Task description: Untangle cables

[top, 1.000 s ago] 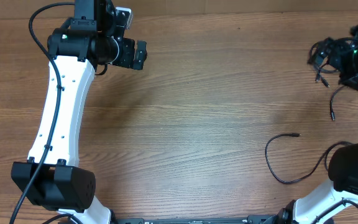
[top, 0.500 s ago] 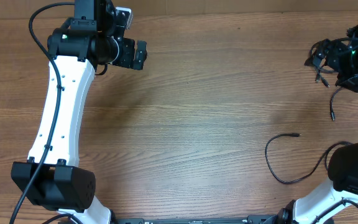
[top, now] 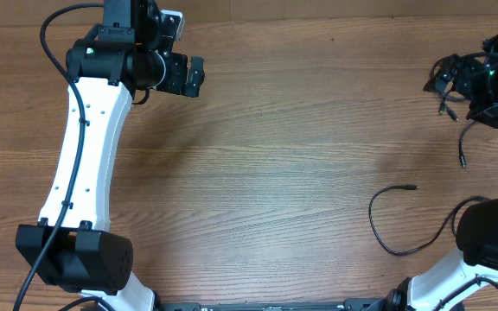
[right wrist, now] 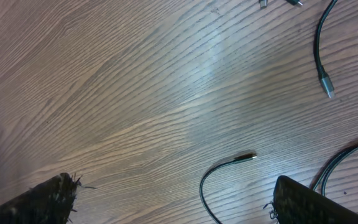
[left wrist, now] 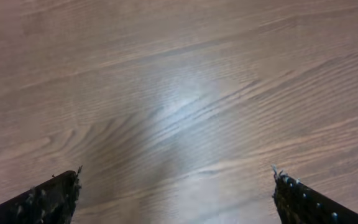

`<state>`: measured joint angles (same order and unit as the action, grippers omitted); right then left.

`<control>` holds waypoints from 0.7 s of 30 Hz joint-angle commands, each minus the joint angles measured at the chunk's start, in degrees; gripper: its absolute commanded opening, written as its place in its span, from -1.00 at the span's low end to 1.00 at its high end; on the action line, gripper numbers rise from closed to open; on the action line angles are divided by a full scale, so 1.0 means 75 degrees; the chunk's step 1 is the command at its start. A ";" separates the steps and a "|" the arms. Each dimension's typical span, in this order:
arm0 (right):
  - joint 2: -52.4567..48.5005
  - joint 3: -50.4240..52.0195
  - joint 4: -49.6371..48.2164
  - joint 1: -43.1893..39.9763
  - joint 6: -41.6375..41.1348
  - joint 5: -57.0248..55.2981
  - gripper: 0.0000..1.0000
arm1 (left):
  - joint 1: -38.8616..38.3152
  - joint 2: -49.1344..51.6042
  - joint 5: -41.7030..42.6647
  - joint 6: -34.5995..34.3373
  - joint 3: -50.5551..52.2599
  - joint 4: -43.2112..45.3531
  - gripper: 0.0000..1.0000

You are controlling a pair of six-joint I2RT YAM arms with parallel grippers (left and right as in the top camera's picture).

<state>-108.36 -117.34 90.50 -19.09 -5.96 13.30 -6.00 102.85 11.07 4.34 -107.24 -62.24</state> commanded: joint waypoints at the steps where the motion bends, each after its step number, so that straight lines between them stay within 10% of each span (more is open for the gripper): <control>1: 0.0119 -0.0163 -0.0020 0.0003 0.0061 0.0067 1.00 | -0.0052 -0.0093 -0.0154 -0.0152 -0.0064 -0.0277 0.99; 6: 0.0119 -0.0163 -0.0020 0.0003 0.0061 0.0067 1.00 | -0.0079 -0.0533 -0.0064 -0.0184 -0.0055 0.0073 0.99; 21: 0.0119 -0.0163 -0.0020 0.0003 0.0061 0.0067 1.00 | -0.0755 -0.5109 -0.0017 -0.0192 0.5718 0.7408 0.99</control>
<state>-108.36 -117.34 90.50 -19.09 -5.98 13.32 -11.53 69.97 11.07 4.14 -73.52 -11.86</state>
